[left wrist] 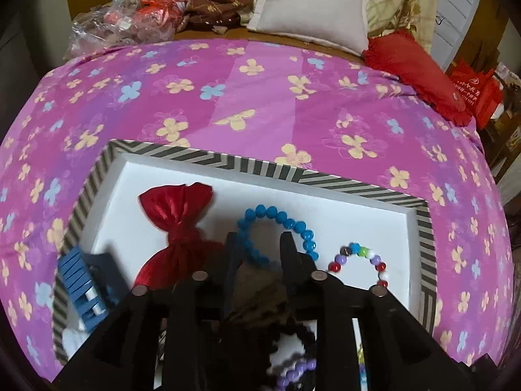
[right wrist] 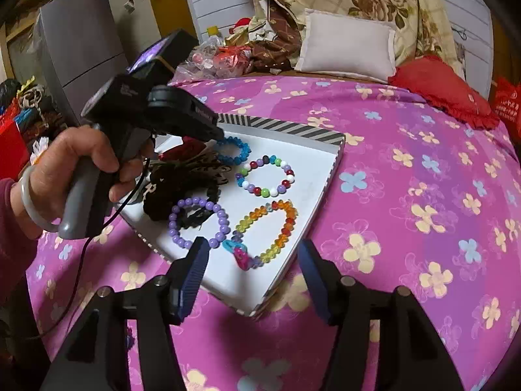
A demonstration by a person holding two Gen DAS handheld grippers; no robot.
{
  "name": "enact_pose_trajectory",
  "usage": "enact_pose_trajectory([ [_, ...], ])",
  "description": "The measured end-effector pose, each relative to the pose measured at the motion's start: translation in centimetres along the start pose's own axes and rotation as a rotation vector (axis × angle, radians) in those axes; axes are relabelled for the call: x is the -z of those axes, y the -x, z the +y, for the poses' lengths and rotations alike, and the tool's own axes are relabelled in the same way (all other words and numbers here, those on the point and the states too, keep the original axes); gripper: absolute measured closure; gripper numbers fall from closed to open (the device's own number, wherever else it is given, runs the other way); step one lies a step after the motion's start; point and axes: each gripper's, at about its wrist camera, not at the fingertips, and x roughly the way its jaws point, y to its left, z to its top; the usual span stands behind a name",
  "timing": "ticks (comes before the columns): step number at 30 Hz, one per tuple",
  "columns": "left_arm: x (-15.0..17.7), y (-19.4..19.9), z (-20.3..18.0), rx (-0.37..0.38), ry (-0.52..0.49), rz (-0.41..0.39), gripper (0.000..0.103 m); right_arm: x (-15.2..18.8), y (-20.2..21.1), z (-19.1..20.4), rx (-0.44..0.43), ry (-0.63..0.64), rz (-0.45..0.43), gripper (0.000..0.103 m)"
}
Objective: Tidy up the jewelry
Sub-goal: 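Open both tools to drop the bracelets in the tray, then withdraw, then move both tools toward the tangled flower-bead bracelets on the sheet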
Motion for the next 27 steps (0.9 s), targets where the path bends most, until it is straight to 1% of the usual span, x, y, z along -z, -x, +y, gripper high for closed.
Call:
enact_pose_trajectory([
  [4,1.5,2.5,0.6,0.006,-0.004,-0.032,0.087,0.4,1.2,1.0,0.008,0.0,-0.019,0.042],
  [7,3.1,4.4,1.3,-0.007,-0.016,-0.056,0.087,0.9,2.0,1.9,0.02,0.0,-0.031,0.042],
  [9,4.4,5.7,1.7,-0.017,-0.025,-0.066,0.087,1.4,2.3,2.6,0.021,0.012,-0.023,0.042],
  [12,6.3,7.5,2.3,-0.01,-0.038,-0.08,0.087,2.1,2.6,3.9,0.023,0.029,-0.008,0.042],
  [17,9.5,10.2,3.3,-0.033,-0.058,-0.11,0.087,3.6,3.2,5.6,0.022,0.041,0.013,0.042],
  [23,12.7,12.3,4.2,-0.042,-0.072,-0.125,0.087,5.1,3.8,7.1,0.029,0.054,0.032,0.042],
  [25,13.6,12.8,4.7,-0.034,-0.062,-0.124,0.087,5.7,3.9,7.4,0.038,0.057,0.041,0.042],
  [27,15.0,13.0,5.6,-0.026,-0.038,-0.106,0.087,6.0,4.0,7.5,0.042,0.059,0.05,0.042],
])
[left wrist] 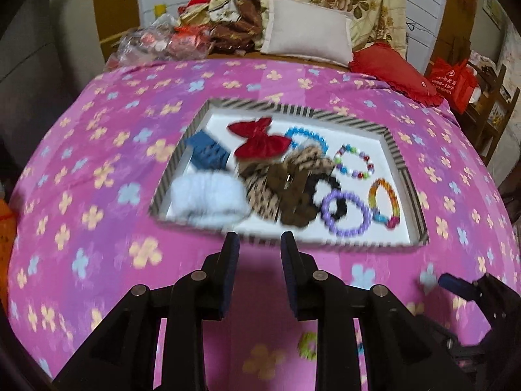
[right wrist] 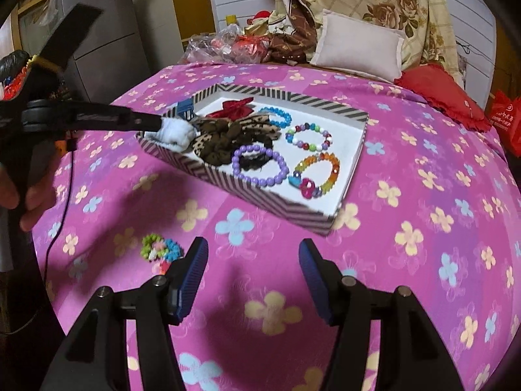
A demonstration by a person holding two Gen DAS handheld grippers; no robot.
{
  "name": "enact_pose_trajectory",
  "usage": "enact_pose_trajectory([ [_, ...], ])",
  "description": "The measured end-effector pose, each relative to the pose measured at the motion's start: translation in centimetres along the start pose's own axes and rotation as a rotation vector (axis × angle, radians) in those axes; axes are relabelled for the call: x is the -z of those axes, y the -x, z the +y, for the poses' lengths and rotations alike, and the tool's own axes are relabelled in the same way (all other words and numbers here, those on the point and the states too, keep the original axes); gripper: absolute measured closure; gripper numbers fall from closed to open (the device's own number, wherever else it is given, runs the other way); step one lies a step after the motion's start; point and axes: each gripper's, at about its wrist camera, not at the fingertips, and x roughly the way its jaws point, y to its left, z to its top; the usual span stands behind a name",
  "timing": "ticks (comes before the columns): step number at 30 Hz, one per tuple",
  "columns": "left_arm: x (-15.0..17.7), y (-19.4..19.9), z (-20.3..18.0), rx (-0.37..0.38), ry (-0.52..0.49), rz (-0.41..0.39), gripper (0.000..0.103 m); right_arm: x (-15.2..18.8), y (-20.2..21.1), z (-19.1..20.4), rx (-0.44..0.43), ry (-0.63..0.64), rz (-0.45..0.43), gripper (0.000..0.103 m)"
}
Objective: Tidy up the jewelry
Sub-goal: 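Move both tools toward the tangled flower-bead bracelets on the sheet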
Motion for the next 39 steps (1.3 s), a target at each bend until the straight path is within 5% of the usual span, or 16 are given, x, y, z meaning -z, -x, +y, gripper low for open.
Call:
enact_pose_trajectory([
  [13,6.9,-1.8,1.1,-0.011,-0.017,0.104,0.087,2.0,-3.1,3.7,-0.035,0.114,0.115,0.042],
  [23,7.3,-2.5,0.3,0.009,-0.013,0.119,0.087,1.8,-4.3,3.6,0.126,0.167,0.14,0.042],
  [27,7.4,-2.6,0.0,0.025,-0.014,0.126,0.087,1.5,-3.7,2.7,0.026,0.096,0.122,0.042],
  [34,8.1,-2.5,-0.5,0.017,-0.053,0.138,0.087,1.0,-4.8,3.4,0.013,0.109,0.126,0.042],
  [39,8.3,-2.3,-0.4,0.027,-0.052,0.135,0.087,1.3,-4.4,2.4,0.149,0.149,0.161,0.042],
])
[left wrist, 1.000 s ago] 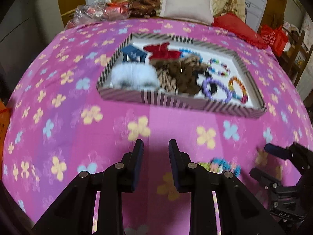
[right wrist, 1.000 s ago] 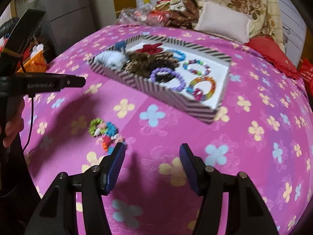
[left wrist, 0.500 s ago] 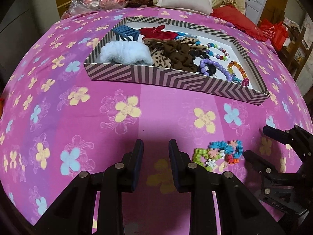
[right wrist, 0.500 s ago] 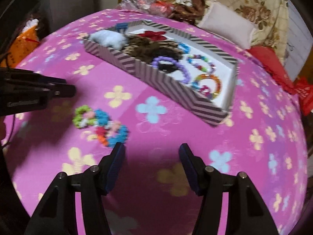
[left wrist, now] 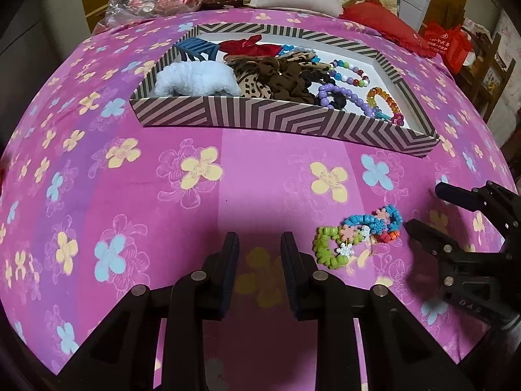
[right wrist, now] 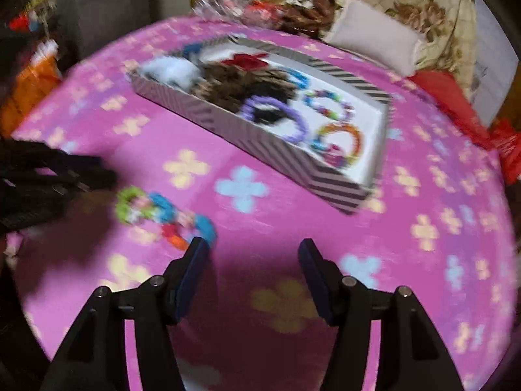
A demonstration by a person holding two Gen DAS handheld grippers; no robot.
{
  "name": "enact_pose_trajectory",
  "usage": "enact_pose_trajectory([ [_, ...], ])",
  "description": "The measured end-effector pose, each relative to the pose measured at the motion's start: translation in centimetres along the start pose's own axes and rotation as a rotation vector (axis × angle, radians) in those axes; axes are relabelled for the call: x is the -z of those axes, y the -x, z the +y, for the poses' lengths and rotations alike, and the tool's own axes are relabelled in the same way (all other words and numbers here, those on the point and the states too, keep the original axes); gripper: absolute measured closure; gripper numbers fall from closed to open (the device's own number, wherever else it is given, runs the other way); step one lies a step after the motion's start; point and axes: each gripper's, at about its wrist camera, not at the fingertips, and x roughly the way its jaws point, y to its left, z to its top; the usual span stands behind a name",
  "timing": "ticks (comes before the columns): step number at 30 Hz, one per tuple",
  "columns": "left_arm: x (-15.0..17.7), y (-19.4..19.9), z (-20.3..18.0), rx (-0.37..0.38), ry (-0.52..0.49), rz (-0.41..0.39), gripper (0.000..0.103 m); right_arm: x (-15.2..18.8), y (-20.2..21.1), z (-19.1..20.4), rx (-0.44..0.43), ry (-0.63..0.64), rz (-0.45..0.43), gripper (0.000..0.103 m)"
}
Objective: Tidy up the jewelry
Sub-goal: 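Move both tools toward the tangled flower-bead bracelets on the sheet, then grasp the flower-bead bracelets with the right tool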
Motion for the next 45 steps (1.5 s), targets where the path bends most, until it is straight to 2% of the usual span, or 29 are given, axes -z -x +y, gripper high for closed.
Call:
enact_pose_trajectory([
  [4,0.1,-0.2,-0.1,0.001,0.004,0.004,0.087,0.1,0.8,-1.3,-0.154,-0.113,-0.044,0.042],
  [9,0.3,-0.2,-0.3,-0.003,-0.002,0.006,0.087,-0.8,-0.1,0.0,-0.146,-0.087,-0.057,0.042],
  [11,0.3,-0.1,-0.2,-0.001,0.0,0.007,0.087,-1.0,-0.4,-0.2,-0.141,-0.094,-0.034,0.042],
  [16,0.3,-0.1,0.1,0.012,0.008,0.009,0.087,0.0,-0.3,-1.0,-0.066,-0.048,0.015,0.041],
  [18,0.3,-0.1,0.0,0.023,0.012,0.007,0.087,0.2,0.3,-1.8,-0.094,-0.086,-0.002,0.041],
  [20,0.3,0.0,-0.2,0.028,0.008,0.004,0.087,0.2,1.0,-2.2,-0.156,-0.119,-0.036,0.041],
  [25,0.4,0.3,-0.1,0.018,0.005,0.001,0.087,-0.2,1.8,0.8,-0.214,-0.016,-0.083,0.041],
  [26,0.3,0.4,0.2,0.015,0.015,-0.001,0.087,-0.3,1.8,1.4,-0.224,0.005,-0.086,0.043],
  [29,0.2,0.7,1.1,0.01,0.038,-0.008,0.087,-0.5,1.4,2.9,-0.243,0.061,-0.079,0.073],
  [37,0.2,0.9,2.4,0.007,0.072,-0.014,0.087,-0.9,0.5,3.9,-0.264,0.088,-0.076,0.076],
  [40,0.2,0.9,2.5,0.009,0.077,-0.01,0.087,-1.0,0.3,4.1,-0.249,0.11,-0.093,0.088],
  [41,0.2,0.9,2.5,0.008,0.076,-0.011,0.087,-1.0,0.2,4.0,-0.246,0.108,-0.09,0.095],
  [44,0.2,1.1,2.6,0.009,0.082,-0.017,0.087,-1.0,1.2,3.5,-0.236,0.101,-0.119,0.095],
  [45,0.2,1.1,2.7,0.009,0.084,-0.019,0.087,-0.9,1.9,3.3,-0.258,0.094,-0.135,0.095],
])
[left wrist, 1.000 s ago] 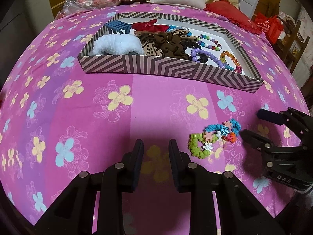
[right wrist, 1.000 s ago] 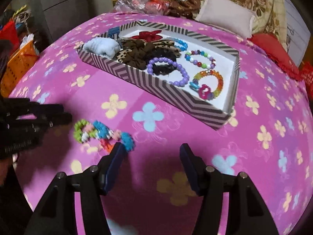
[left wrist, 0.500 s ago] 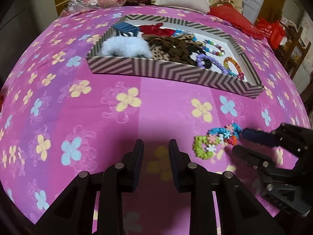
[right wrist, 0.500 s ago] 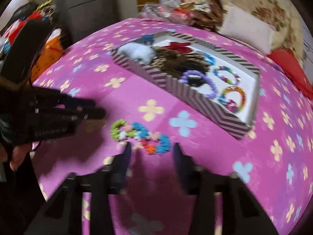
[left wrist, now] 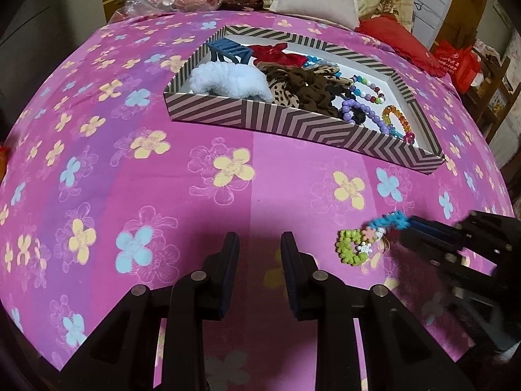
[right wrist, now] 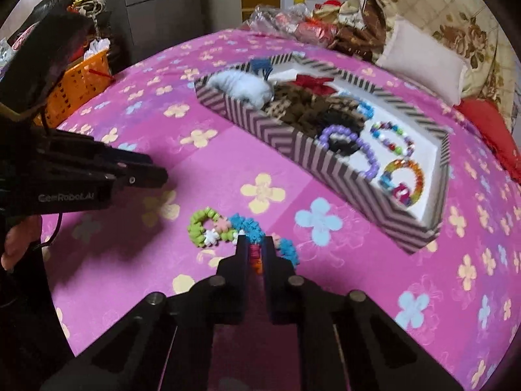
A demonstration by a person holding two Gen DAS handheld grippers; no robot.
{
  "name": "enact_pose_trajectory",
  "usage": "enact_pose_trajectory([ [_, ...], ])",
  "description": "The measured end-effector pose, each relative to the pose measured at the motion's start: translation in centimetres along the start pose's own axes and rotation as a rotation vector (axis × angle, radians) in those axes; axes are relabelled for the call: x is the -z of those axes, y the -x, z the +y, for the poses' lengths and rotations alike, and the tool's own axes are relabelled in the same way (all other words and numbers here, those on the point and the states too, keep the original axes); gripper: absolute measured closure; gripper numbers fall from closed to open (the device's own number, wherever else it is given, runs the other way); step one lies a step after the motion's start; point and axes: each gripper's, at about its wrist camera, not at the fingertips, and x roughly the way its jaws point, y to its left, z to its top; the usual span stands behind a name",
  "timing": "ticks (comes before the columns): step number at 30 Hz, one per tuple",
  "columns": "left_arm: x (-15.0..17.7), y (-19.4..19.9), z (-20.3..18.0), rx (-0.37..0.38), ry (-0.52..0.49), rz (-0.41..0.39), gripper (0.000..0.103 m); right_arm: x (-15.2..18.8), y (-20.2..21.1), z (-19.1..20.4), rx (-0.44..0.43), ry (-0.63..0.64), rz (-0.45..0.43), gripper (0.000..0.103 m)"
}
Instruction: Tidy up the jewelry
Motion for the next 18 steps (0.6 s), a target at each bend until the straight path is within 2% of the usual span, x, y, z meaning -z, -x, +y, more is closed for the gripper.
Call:
enact_pose_trajectory([
  [3,0.0,0.1,0.2,-0.002,0.009,0.0,0.087,0.3,2.3,0.5,-0.045,0.007,-0.043,0.095],
  [5,0.0,0.1,0.2,0.0,0.014,0.0,0.087,0.8,3.0,1.0,-0.075,0.023,-0.038,0.095],
  [9,0.2,0.5,-0.1,0.012,0.012,-0.002,0.087,2.9,2.9,2.2,-0.149,0.071,0.041,0.095],
  [13,0.3,0.6,-0.7,0.054,0.014,0.006,0.087,4.9,2.2,2.5,-0.137,0.073,0.088,0.094],
  [14,0.3,0.6,-0.9,0.073,0.014,0.011,0.087,5.1,2.3,2.4,-0.12,0.06,0.088,0.087],
  [15,0.3,0.6,-1.0,0.086,0.013,0.014,0.087,5.3,2.4,2.2,-0.114,0.049,0.083,0.073],
  [17,0.3,0.6,-1.5,0.117,0.003,0.016,0.087,5.3,3.3,1.5,-0.123,-0.009,0.05,0.057],
  [18,0.3,0.6,-1.7,0.128,-0.007,0.018,0.087,5.2,3.6,1.2,-0.111,-0.028,0.038,0.057],
])
